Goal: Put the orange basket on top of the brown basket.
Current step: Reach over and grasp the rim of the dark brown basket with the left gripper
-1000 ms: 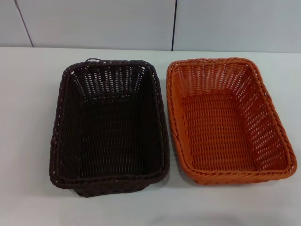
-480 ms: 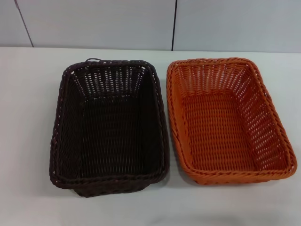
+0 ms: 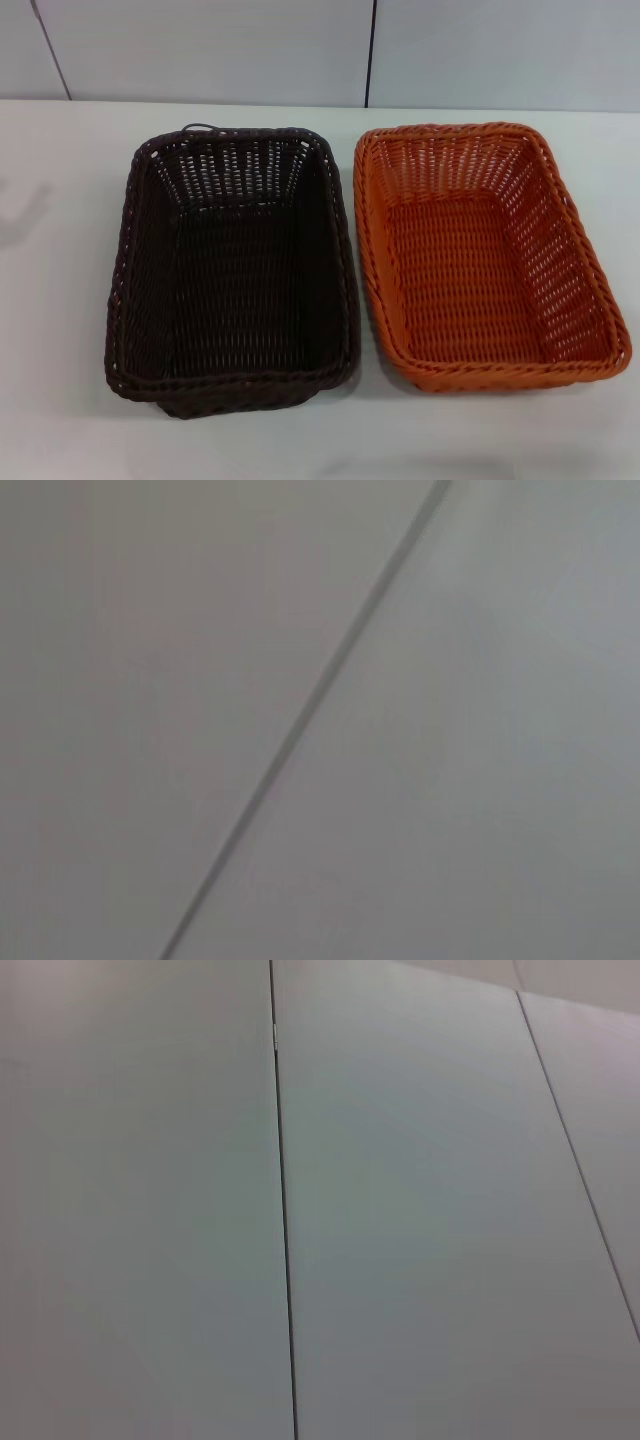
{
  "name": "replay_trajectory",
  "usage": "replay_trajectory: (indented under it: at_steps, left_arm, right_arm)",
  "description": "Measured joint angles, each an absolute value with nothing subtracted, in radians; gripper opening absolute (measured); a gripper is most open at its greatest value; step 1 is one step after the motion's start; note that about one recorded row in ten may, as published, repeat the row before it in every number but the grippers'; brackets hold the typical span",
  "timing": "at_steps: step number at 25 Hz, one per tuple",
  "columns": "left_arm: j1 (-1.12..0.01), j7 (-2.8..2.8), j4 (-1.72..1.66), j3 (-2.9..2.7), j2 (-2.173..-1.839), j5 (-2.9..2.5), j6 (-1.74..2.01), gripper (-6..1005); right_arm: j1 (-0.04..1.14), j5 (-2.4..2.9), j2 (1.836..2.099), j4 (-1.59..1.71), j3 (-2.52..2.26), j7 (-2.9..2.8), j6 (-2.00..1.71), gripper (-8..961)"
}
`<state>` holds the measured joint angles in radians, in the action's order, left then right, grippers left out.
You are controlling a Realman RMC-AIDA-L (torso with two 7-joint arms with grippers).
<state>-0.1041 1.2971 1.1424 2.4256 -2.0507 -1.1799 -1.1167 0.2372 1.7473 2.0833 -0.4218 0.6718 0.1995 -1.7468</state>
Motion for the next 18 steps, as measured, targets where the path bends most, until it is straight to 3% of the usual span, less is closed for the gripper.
replay_trajectory:
  at_steps: [3,18]
  left_arm:
    - [-0.077,1.066,1.358,2.415,-2.056,-1.410,-1.136,802]
    - [-0.092,0.604,1.745,2.353,-2.057,-1.949,-1.244,803]
  right_arm:
    - [0.239,1.747,2.083,-0.422,0.672,0.199,-1.746,736]
    - [0.251,1.748,2.083,-0.422,0.660,0.207,-1.743,735]
